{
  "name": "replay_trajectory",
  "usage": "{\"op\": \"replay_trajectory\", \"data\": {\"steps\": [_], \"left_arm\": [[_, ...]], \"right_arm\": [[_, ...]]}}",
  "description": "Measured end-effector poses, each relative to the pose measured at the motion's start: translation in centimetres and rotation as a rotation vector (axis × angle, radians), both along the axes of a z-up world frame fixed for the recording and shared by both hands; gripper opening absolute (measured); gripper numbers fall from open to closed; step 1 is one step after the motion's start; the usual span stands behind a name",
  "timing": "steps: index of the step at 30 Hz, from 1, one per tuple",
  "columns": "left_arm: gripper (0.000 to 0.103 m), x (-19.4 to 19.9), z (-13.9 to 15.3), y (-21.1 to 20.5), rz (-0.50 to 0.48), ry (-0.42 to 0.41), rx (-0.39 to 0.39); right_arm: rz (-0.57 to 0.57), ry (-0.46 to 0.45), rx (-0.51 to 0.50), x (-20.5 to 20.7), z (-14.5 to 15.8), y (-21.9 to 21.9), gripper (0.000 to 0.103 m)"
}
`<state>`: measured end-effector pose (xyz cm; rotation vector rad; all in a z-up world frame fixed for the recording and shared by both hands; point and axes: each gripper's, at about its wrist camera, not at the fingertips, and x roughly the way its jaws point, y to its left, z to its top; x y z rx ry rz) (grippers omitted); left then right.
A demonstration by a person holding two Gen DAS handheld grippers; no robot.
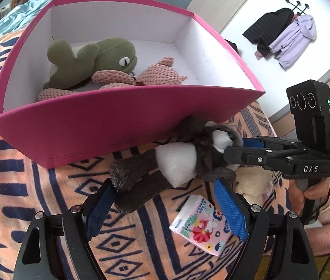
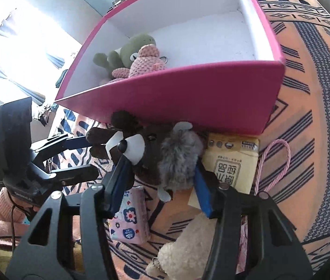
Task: Organize objects
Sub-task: 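Lift the brown plush dog with the right gripper and adjust its hold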
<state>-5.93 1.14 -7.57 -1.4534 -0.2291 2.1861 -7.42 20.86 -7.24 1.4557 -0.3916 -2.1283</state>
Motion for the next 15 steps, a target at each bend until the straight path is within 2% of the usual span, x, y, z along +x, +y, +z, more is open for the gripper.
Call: {"op": "replay_trajectory", "data": {"steps": [2,4,7,8,12,15], "left_arm": [[0.086,0.1,0.0,0.2,-0.013,-0.003,0.024],[0.085,0.2,0.2,0.4,-0.023,0.000,0.035],[0.085,0.2,-0.1,0.7,-0.021,-0.003,0.020],[0.085,0.2,-0.3,0.6,-0.016,-0.007,0.017],[0.085,-0.1,-0.6,0.5,0.005,-0.020,0.012],[0.085,-0.4,-0.8,1.0,0.009,-0.023,0.010]], "right_arm": [[0.000,-0.011,-0.034,0.3,0.2,0.6,0.044],[-0.009,-0.008,-0.048,0.4,0.5,0.8,0.043],[-0.012,-0.003,-0.003,0.7,0.3,1.0,0.044],[-0.010,-0.002,0.005,0.8,0.3,1.0,0.045],[0.003,0.029,0.060,0.9,0.4,0.0,0.063],[0.021,0.050,0.104,0.6,0.2,-1.4,0.068]]}}
